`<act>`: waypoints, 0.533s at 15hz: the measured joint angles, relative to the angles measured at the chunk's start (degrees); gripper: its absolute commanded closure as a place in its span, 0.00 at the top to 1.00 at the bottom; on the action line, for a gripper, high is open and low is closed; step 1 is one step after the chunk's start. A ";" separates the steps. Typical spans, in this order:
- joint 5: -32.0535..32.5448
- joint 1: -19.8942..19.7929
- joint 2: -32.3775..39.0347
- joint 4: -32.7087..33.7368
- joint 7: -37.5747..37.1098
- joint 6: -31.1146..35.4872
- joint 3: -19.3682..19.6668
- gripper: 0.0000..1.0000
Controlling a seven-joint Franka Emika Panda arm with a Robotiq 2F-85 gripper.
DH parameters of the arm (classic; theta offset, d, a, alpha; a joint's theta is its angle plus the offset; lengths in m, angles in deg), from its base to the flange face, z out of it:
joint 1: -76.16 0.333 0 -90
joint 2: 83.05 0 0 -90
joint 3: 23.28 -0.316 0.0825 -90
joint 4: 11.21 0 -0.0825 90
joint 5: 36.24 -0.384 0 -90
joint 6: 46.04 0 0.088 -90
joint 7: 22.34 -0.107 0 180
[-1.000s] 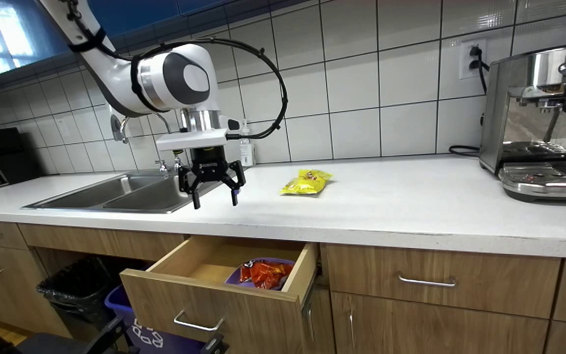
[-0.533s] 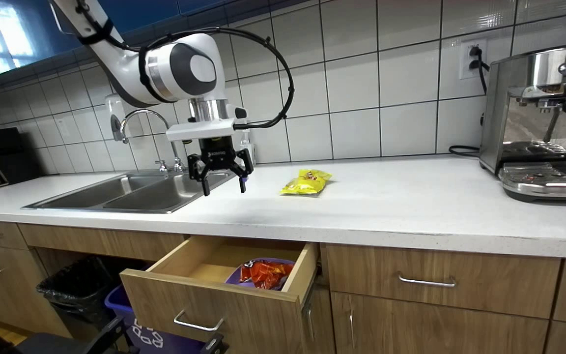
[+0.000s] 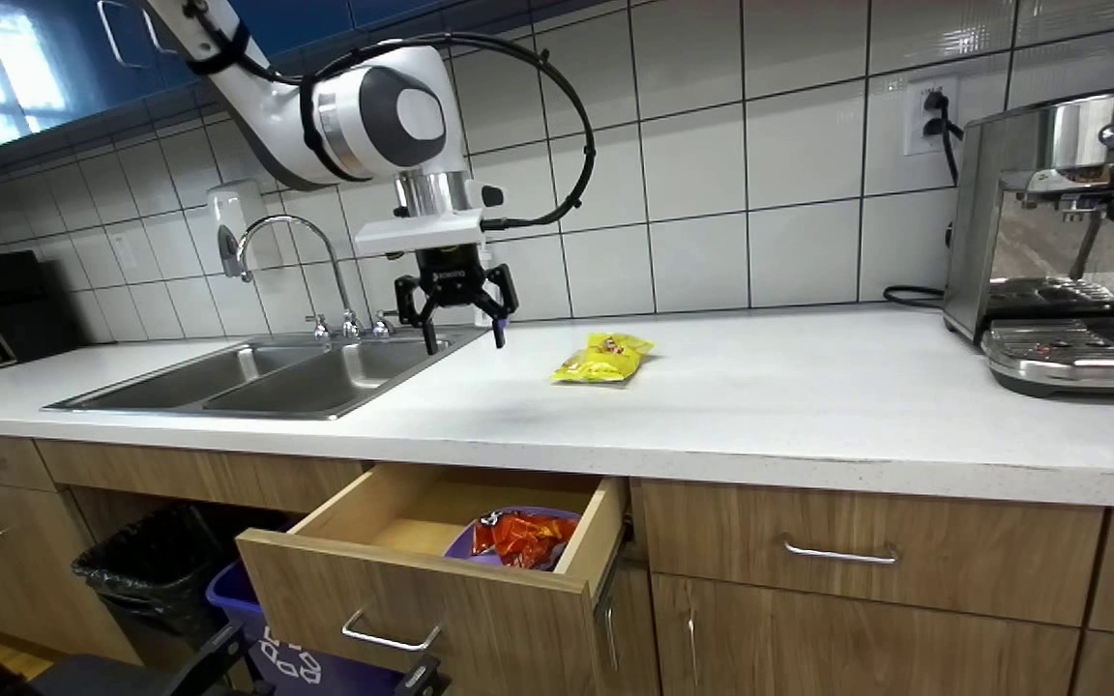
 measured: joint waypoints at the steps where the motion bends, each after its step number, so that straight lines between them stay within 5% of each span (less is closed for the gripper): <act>1: 0.00 -0.08 0.51 0.91 0.00 0.02 0.04 1.00; 8: 0.00 -0.93 4.80 8.12 0.00 0.07 0.09 1.00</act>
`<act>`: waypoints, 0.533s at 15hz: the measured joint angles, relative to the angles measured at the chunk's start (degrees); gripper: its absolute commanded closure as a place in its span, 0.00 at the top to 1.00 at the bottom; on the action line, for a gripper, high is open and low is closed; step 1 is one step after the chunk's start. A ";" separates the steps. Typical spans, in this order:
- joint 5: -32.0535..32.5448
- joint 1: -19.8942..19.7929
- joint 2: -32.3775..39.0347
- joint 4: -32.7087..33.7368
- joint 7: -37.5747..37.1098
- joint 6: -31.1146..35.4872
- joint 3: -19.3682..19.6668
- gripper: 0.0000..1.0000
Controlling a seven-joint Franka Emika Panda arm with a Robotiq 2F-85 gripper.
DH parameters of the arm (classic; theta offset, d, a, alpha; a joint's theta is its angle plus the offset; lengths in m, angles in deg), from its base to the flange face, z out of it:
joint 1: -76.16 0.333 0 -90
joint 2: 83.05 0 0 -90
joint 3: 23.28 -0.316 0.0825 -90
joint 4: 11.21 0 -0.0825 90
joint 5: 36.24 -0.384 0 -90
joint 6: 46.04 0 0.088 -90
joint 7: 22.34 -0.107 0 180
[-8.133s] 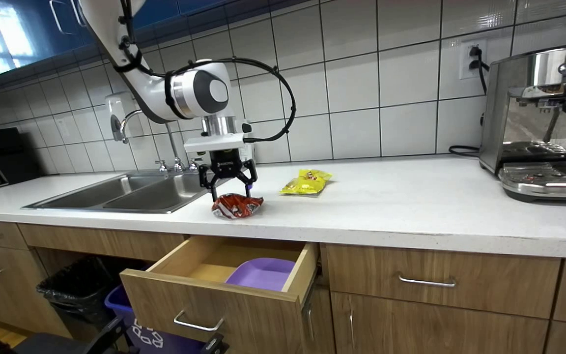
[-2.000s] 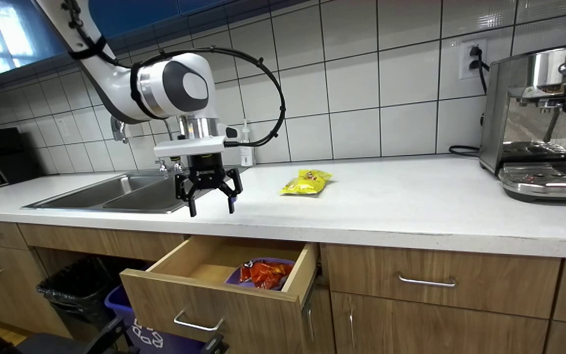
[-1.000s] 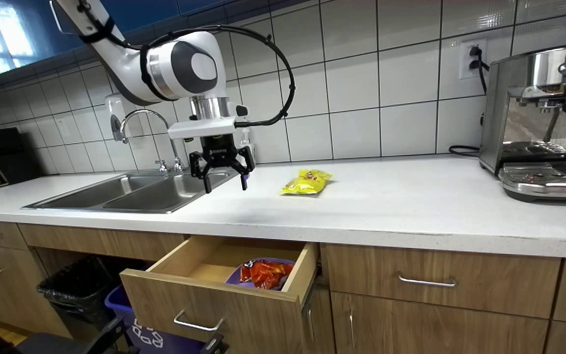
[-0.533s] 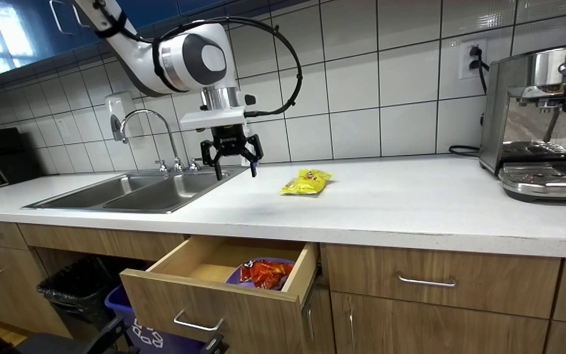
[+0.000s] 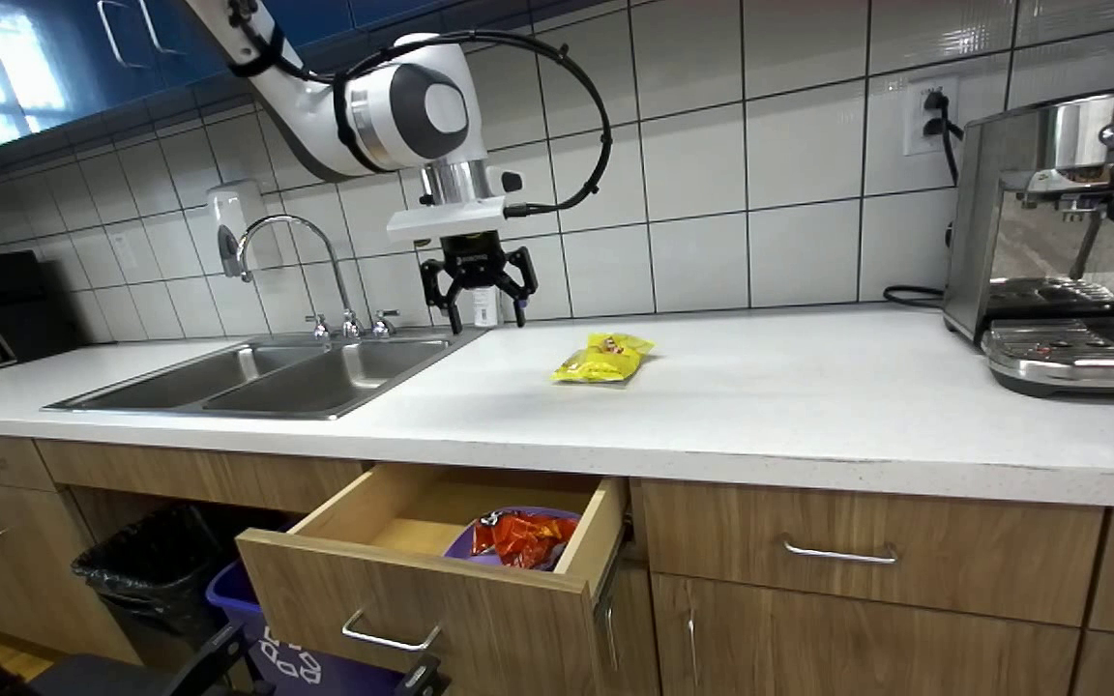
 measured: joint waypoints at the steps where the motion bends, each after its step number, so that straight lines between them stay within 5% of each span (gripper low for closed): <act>1: 0.00 -0.18 0.69 1.10 0.00 0.00 0.00 1.00; 8: -0.85 -1.70 5.27 8.39 -0.34 0.01 0.05 1.00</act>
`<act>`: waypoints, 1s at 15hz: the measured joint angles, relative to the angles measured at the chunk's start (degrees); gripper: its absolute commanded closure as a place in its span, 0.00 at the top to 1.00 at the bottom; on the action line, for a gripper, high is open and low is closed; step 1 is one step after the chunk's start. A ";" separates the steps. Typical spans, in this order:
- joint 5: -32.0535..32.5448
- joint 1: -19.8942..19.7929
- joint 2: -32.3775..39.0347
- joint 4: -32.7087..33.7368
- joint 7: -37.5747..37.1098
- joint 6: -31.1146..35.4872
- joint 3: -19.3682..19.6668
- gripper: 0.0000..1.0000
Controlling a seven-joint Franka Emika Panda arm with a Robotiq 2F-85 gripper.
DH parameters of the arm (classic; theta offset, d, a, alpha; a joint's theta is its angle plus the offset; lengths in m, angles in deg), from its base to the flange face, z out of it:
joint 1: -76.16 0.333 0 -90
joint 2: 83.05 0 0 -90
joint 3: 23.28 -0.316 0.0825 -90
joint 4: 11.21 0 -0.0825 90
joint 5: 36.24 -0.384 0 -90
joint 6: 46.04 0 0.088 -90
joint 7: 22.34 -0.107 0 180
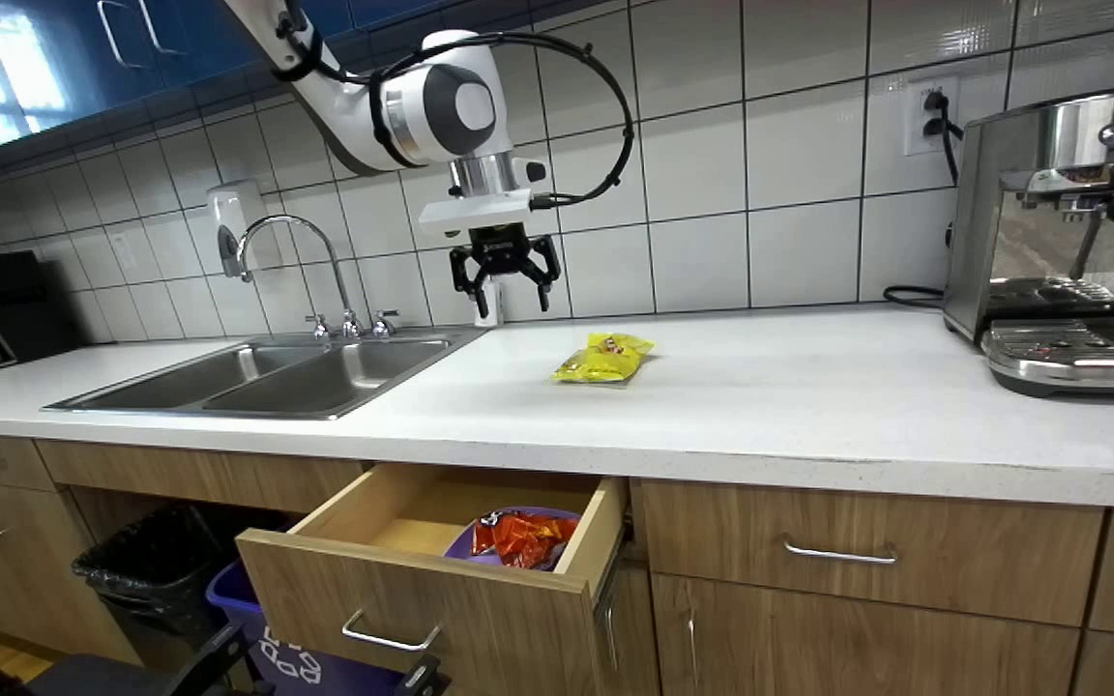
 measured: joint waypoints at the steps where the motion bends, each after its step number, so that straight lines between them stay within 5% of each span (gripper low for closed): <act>1: -0.51 -0.33 0.65 1.12 -0.05 0.00 0.02 1.00; 15: -2.06 -1.69 4.72 8.55 -2.37 0.00 0.41 1.00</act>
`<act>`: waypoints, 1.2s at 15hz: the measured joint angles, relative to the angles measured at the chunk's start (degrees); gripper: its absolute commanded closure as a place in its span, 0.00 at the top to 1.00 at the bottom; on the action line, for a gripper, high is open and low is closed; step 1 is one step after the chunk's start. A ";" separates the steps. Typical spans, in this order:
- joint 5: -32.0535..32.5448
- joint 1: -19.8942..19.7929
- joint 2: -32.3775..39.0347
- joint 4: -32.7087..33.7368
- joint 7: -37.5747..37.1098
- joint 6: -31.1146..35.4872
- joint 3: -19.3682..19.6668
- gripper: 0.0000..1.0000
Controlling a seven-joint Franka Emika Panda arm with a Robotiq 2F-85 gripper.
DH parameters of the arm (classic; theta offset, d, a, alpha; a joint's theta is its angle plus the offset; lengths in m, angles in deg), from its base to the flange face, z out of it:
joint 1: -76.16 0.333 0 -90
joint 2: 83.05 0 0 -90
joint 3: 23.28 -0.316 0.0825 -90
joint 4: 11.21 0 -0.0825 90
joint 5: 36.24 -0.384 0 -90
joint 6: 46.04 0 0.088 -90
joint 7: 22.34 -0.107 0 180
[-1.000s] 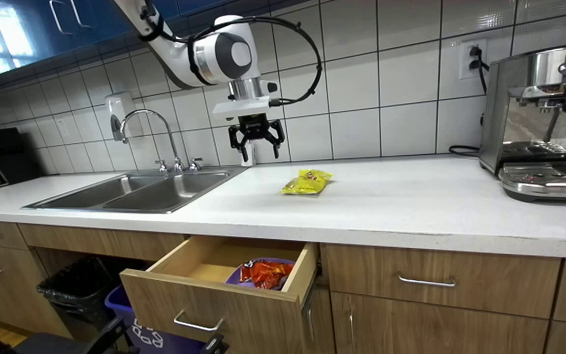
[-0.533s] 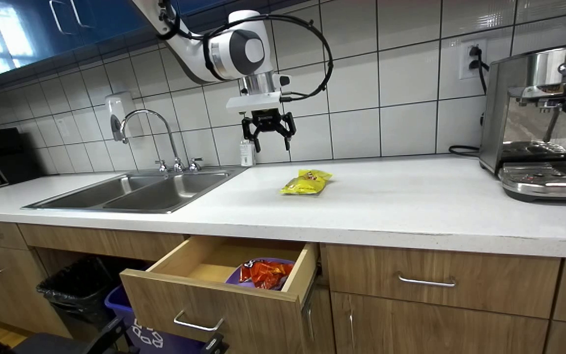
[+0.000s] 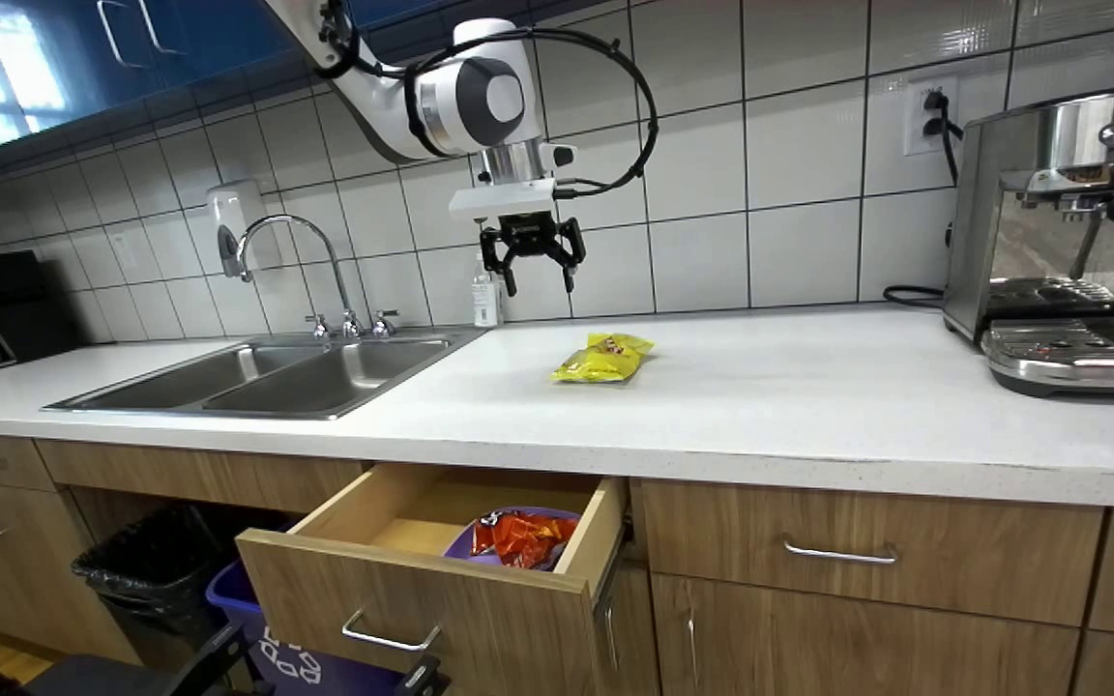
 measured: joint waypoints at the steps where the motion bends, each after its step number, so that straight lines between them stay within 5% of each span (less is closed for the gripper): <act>1: 0.00 0.00 0.00 0.01 0.00 0.00 0.00 1.00; 18: 0.90 0.28 3.41 1.72 -4.79 2.81 1.15 1.00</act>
